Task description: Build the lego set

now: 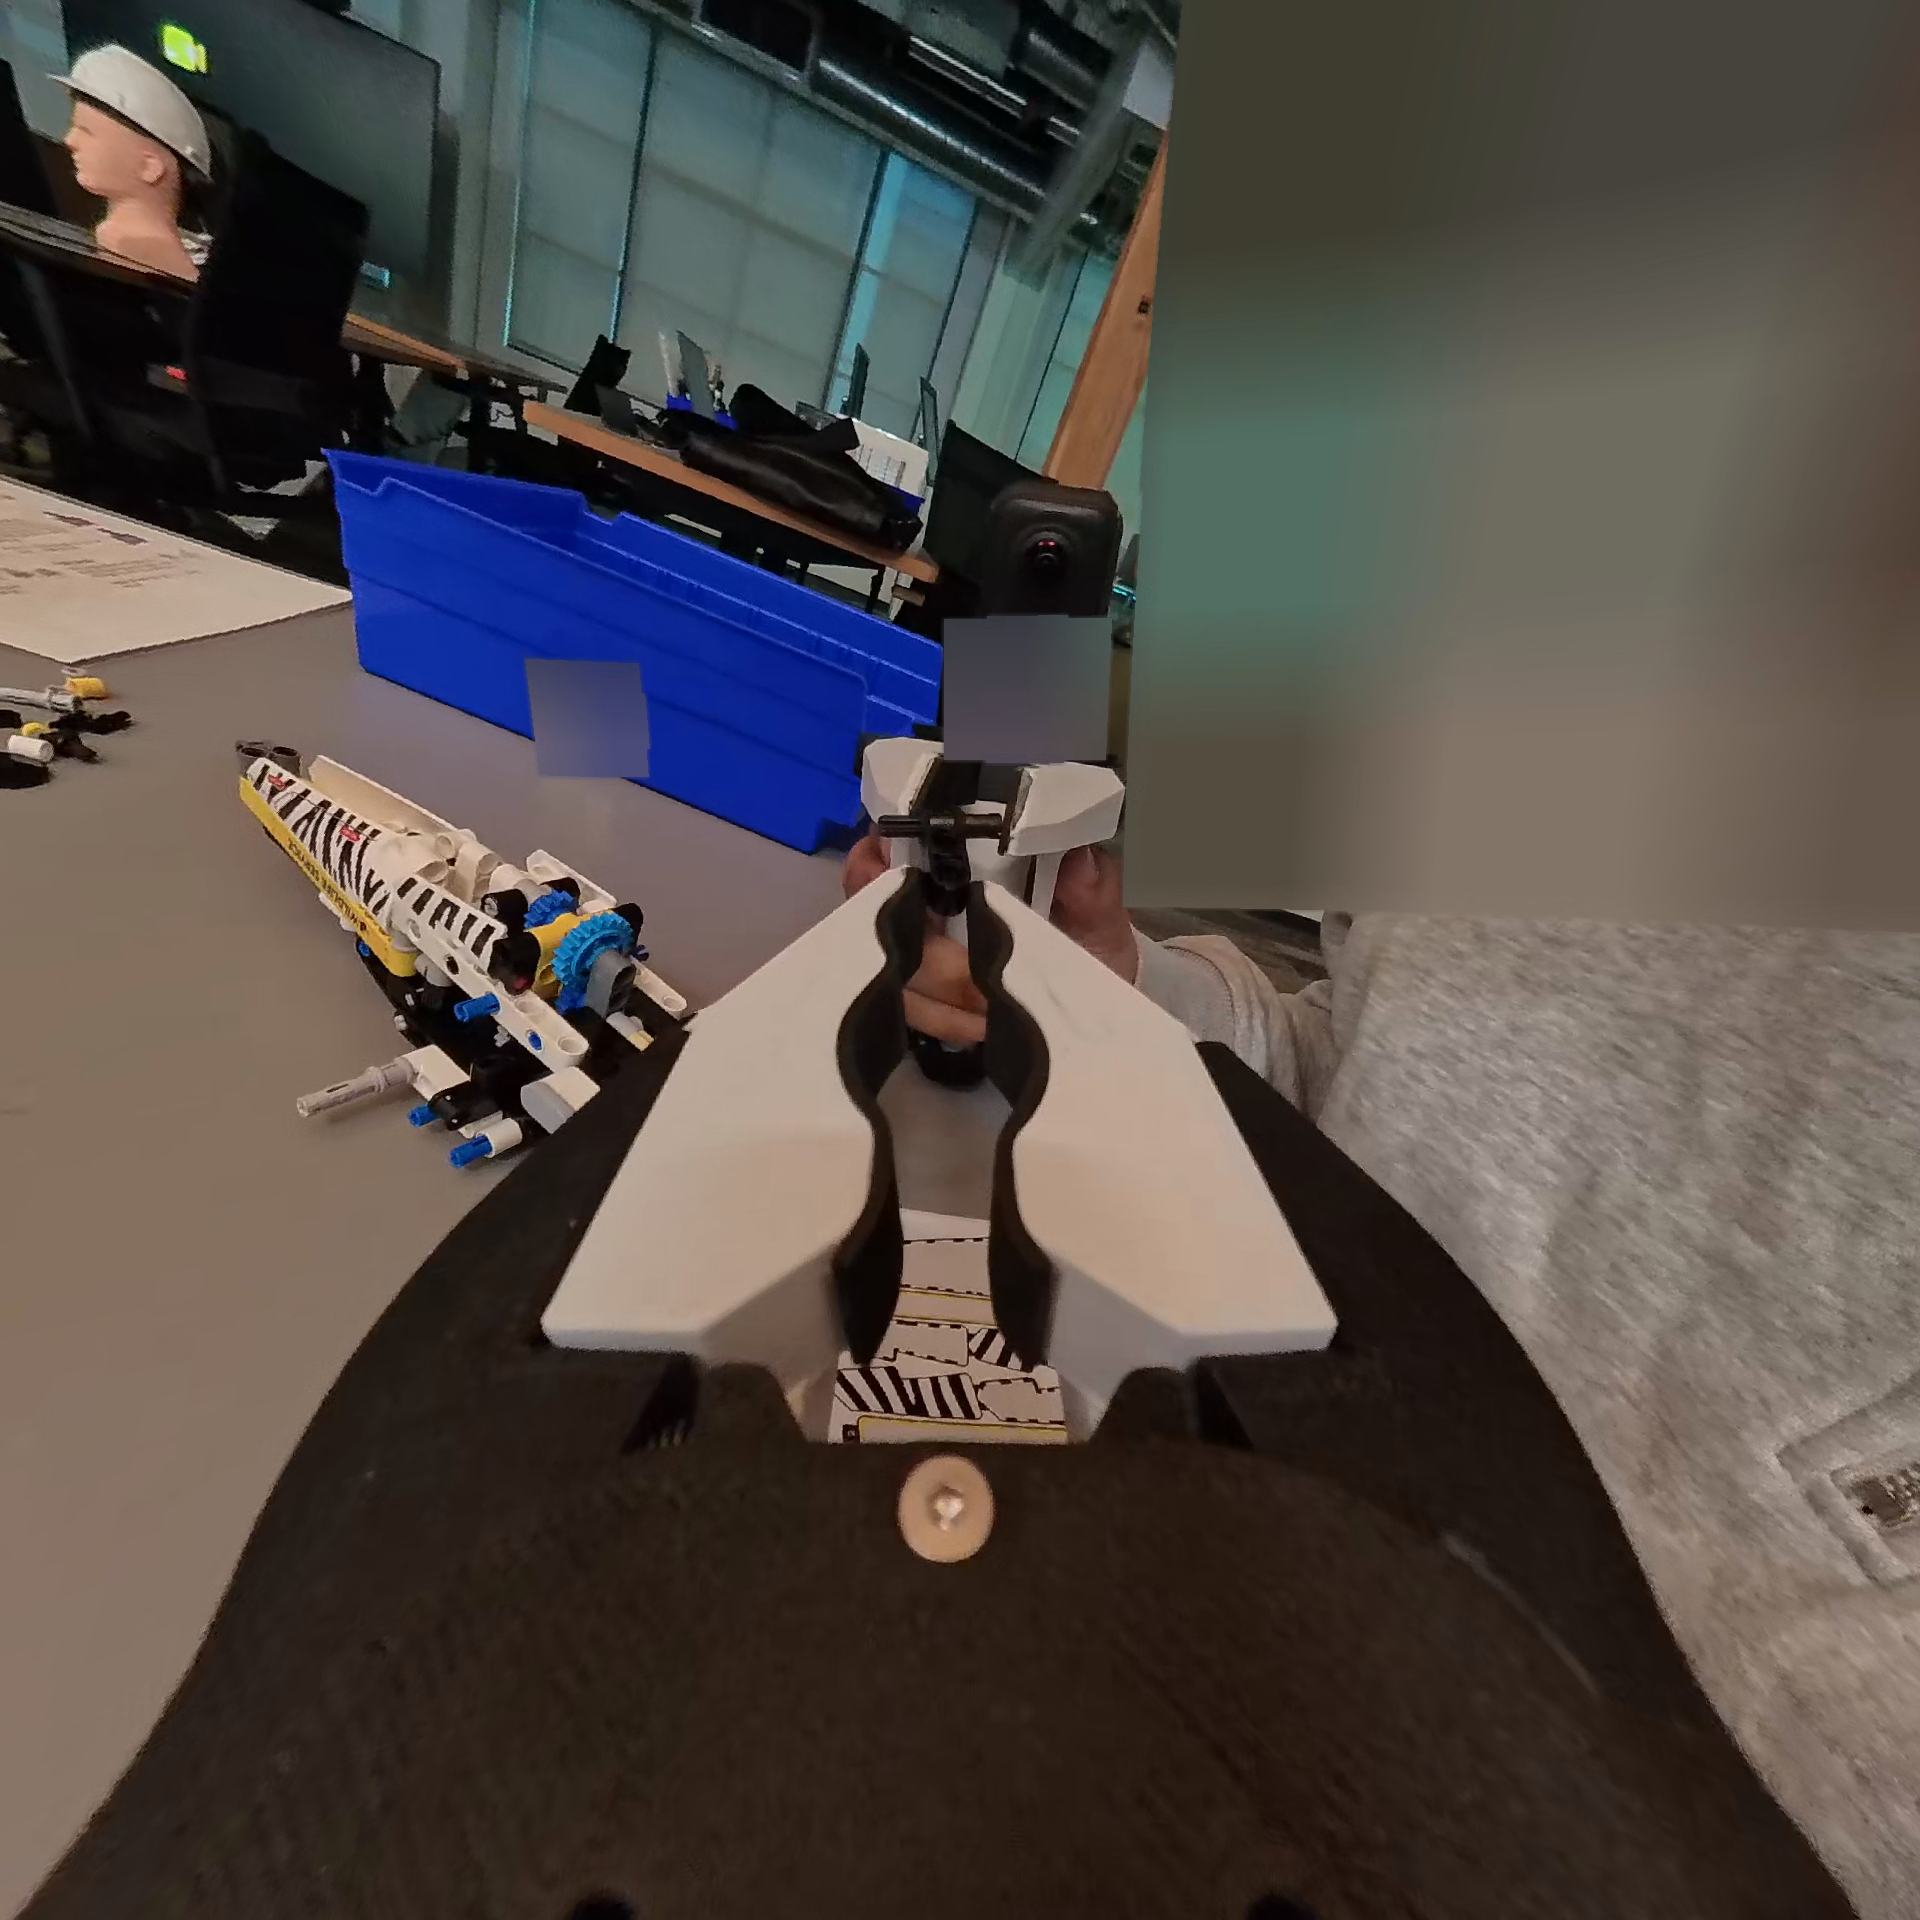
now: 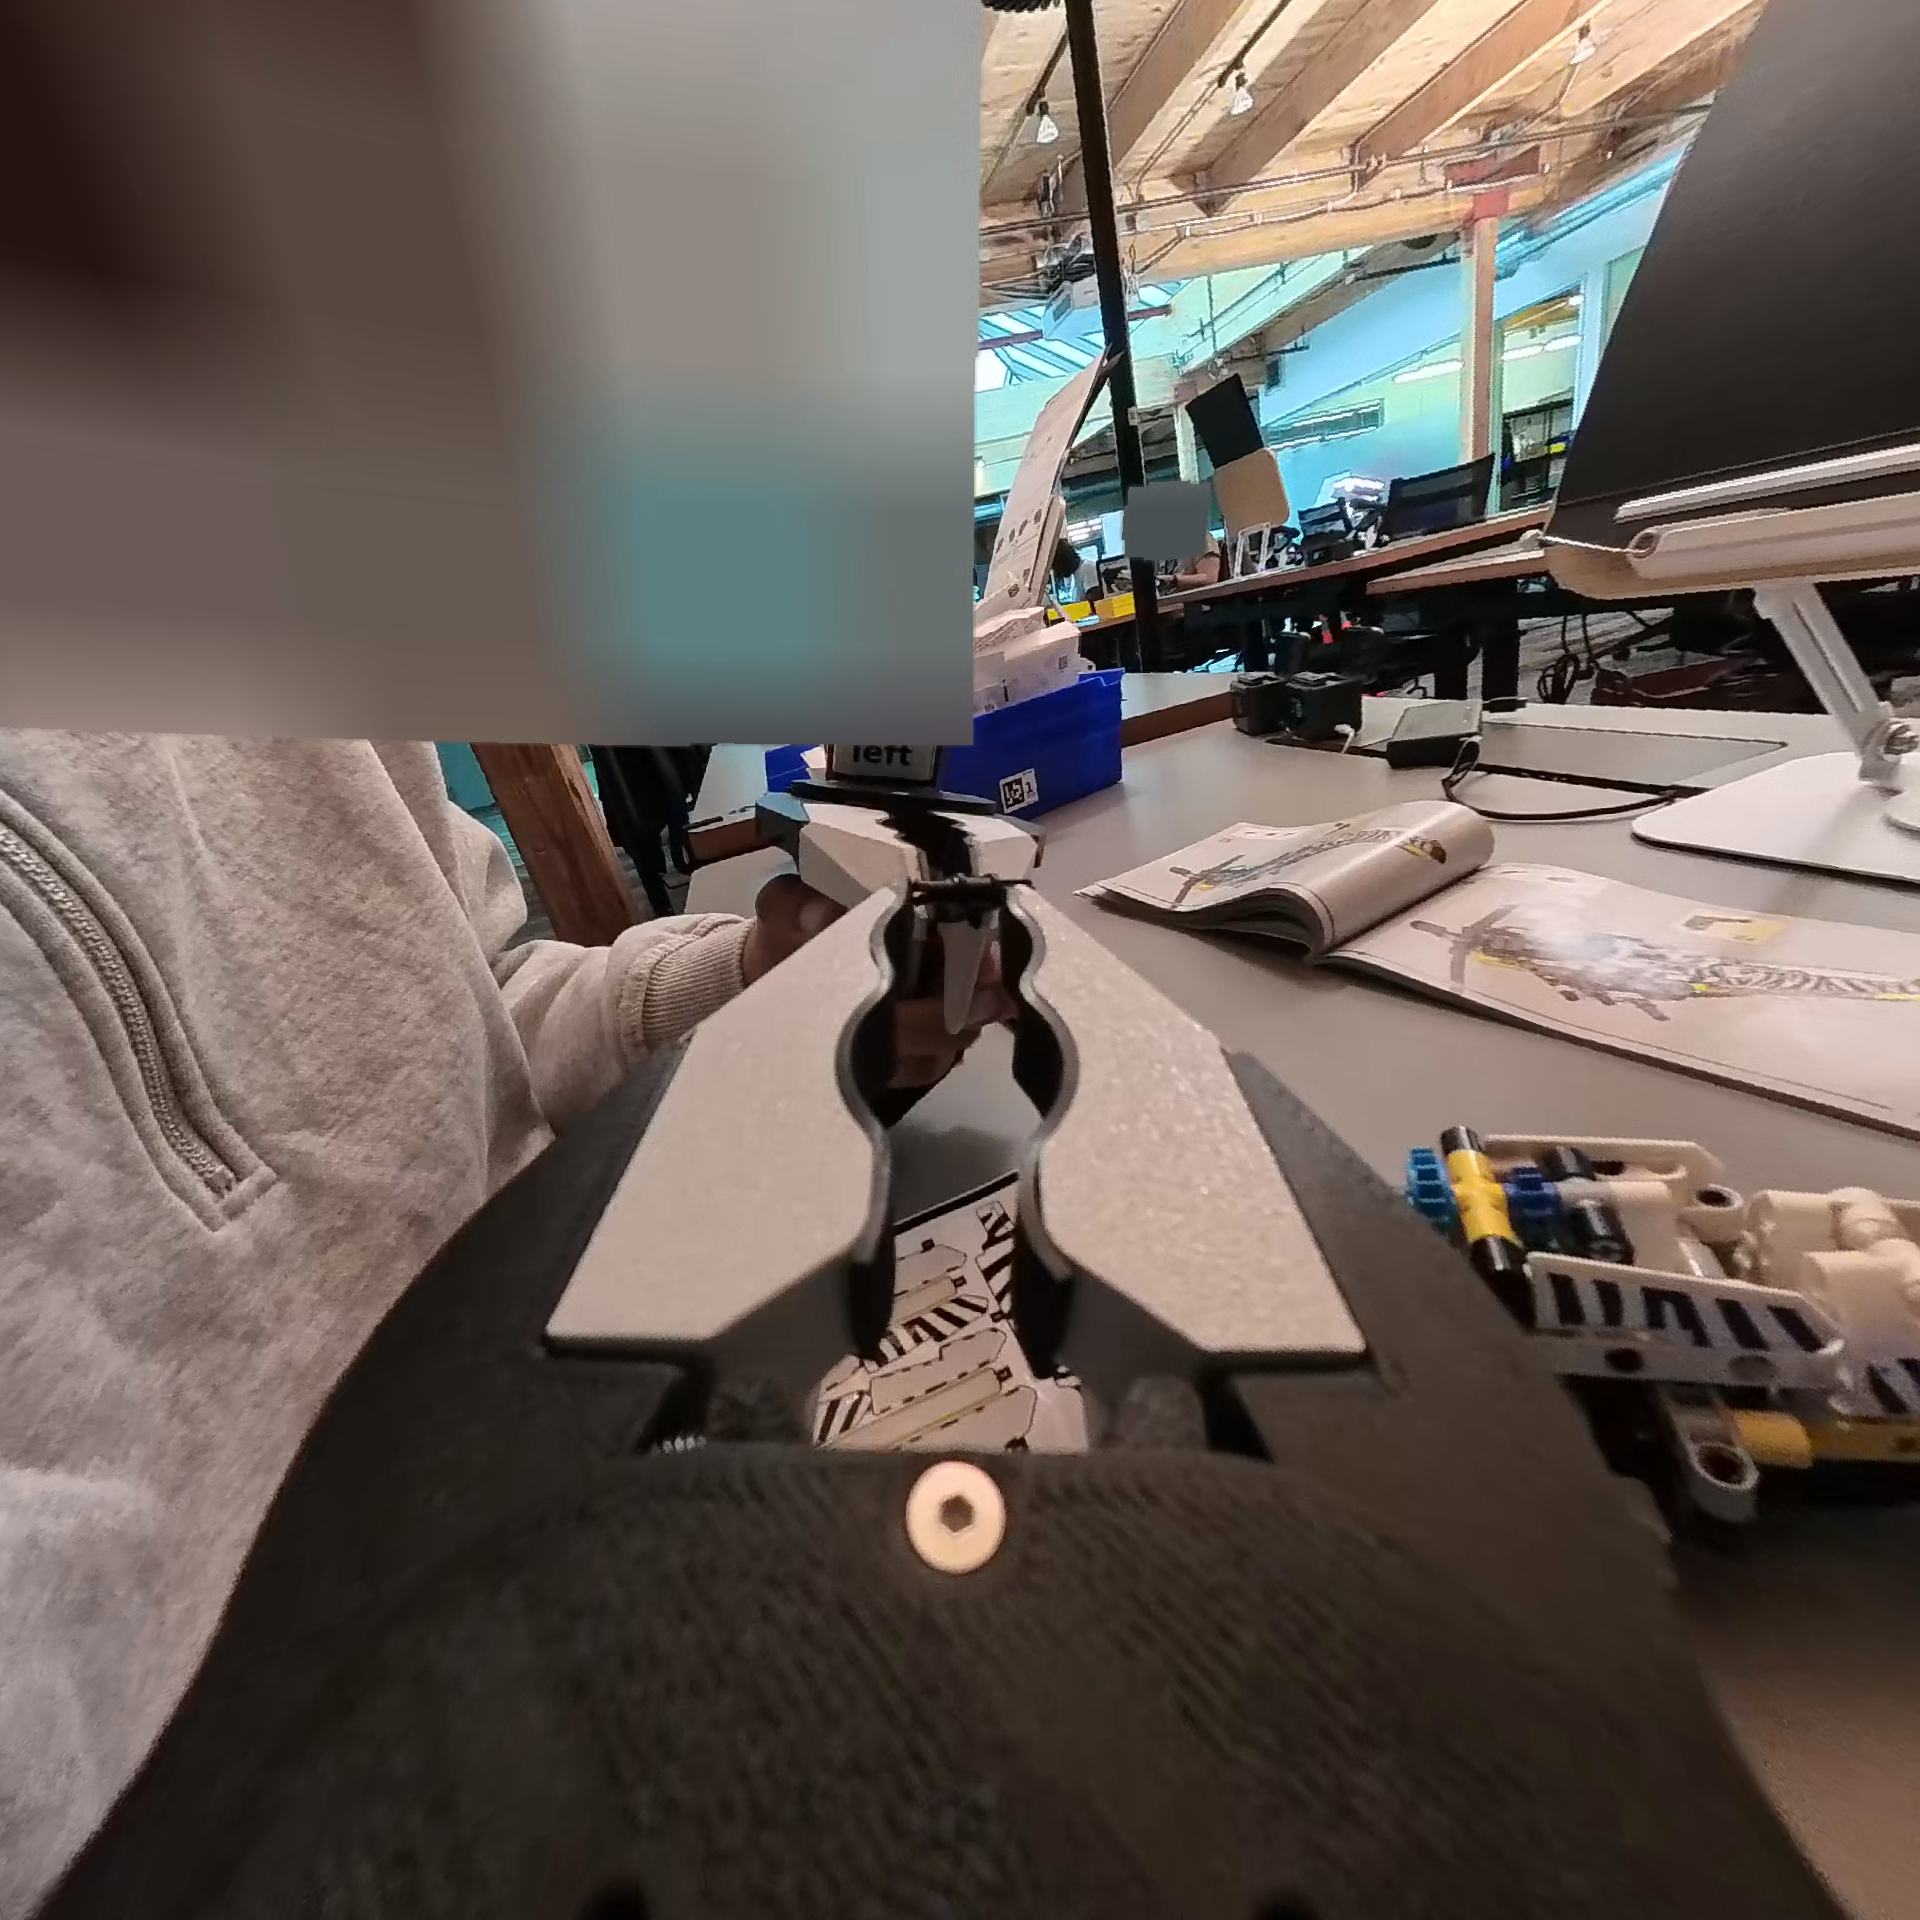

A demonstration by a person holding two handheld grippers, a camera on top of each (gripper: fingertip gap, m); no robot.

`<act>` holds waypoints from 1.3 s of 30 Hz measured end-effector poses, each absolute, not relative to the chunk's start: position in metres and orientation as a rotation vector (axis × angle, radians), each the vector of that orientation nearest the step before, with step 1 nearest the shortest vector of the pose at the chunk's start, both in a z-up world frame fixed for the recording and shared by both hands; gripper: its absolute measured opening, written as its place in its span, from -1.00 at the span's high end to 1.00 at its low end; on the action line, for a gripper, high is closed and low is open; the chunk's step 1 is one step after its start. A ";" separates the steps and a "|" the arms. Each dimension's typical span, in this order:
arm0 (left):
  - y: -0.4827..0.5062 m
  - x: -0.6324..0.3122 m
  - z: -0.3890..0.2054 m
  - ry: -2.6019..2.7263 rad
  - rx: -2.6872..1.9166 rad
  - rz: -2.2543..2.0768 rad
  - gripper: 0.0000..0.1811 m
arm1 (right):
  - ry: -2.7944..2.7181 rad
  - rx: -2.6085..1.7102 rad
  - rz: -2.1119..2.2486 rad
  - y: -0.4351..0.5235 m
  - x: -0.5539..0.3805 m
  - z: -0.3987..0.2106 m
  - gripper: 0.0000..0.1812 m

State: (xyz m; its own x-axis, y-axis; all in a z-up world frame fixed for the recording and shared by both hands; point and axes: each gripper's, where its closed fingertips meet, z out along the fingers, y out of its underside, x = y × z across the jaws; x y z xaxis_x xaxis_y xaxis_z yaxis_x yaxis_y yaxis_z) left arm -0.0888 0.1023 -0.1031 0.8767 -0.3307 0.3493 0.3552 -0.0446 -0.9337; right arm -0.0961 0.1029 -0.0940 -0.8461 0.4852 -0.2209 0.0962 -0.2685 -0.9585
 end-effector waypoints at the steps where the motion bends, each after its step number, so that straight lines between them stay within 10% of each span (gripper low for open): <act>1: 0.102 -0.089 -0.103 -0.019 -1.520 -0.554 0.95 | -1.720 -0.716 2.205 0.103 -0.096 -0.094 0.85; 21: 0.103 -0.089 -0.106 -0.015 -1.536 -0.538 0.95 | -1.727 -0.699 2.165 0.103 -0.095 -0.096 0.85; 27: 0.102 -0.088 -0.103 -0.014 -1.514 -0.562 0.95 | -1.738 -0.722 2.264 0.099 -0.094 -0.095 0.46; 39: 0.100 -0.083 -0.101 0.002 -1.502 -0.603 0.95 | -1.743 -0.650 2.303 0.095 -0.086 -0.089 0.58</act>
